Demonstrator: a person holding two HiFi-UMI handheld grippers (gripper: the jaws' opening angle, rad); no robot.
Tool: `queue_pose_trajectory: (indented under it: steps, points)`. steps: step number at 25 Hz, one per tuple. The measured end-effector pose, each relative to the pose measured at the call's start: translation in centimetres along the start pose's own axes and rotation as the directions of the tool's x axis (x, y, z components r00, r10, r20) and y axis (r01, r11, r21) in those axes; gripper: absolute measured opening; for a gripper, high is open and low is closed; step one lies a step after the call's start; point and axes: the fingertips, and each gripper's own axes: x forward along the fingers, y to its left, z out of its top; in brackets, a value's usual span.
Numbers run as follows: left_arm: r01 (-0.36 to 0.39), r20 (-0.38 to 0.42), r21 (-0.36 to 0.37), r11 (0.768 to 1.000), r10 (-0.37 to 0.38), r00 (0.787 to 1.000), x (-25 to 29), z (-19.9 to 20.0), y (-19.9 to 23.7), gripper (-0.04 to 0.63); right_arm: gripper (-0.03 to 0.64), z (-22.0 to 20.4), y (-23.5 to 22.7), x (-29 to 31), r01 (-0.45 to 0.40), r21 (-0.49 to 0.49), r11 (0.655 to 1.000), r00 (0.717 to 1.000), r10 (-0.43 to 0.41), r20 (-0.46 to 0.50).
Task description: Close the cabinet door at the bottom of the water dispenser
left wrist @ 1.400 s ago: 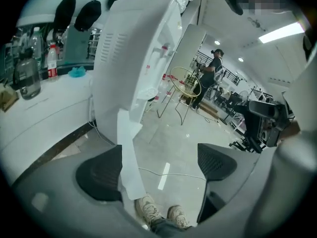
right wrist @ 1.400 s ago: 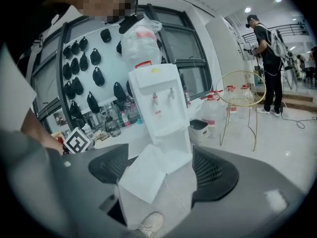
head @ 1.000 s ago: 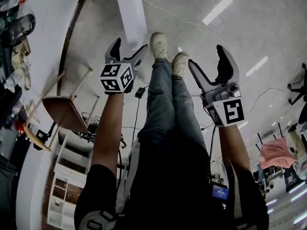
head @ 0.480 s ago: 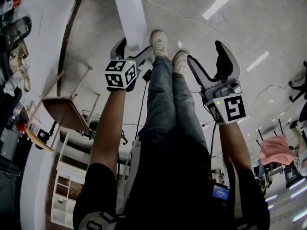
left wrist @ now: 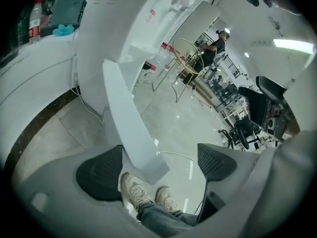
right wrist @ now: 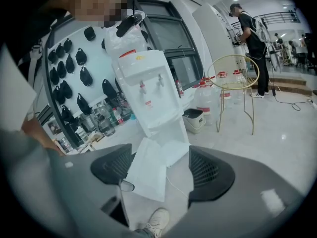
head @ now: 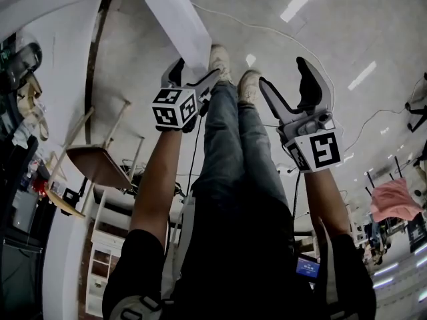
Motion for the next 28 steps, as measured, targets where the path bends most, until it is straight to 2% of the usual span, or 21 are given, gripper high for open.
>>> queue_pose_trajectory:
  steps: [6, 10, 17, 24, 28]
  points:
    - [0.033, -0.021, 0.019, 0.999, -0.032, 0.999, 1.2, 1.2, -1.3, 0.471, 0.356, 0.4, -1.6, -0.7, 0.052, 0.019, 0.998, 0.999, -0.052, -0.007]
    - [0.045, -0.032, 0.005, 0.999, -0.044, 0.998, 1.8, 2.4, -1.1, 0.465, 0.354, 0.9, -2.3, -1.0, 0.079, 0.044, 0.996, 0.996, -0.08, 0.036]
    - [0.107, -0.077, 0.042, 0.993, -0.103, 0.992, 2.7, 2.8, -2.6, 0.465, 0.351, 0.8, -2.1, -1.0, 0.138, 0.068, 0.988, 0.99, -0.139, 0.013]
    - [0.144, -0.098, 0.039, 0.989, -0.14, 0.985, 3.3, 3.7, -3.8, 0.465, 0.345, 3.7, -1.8, -0.6, 0.143, 0.078, 0.987, 0.985, -0.15, 0.088]
    - [0.162, -0.111, 0.045, 0.986, -0.156, 0.981, 3.6, 4.3, -4.6, 0.463, 0.337, 4.3, -2.7, -1.0, 0.178, 0.082, 0.981, 0.981, -0.183, 0.057]
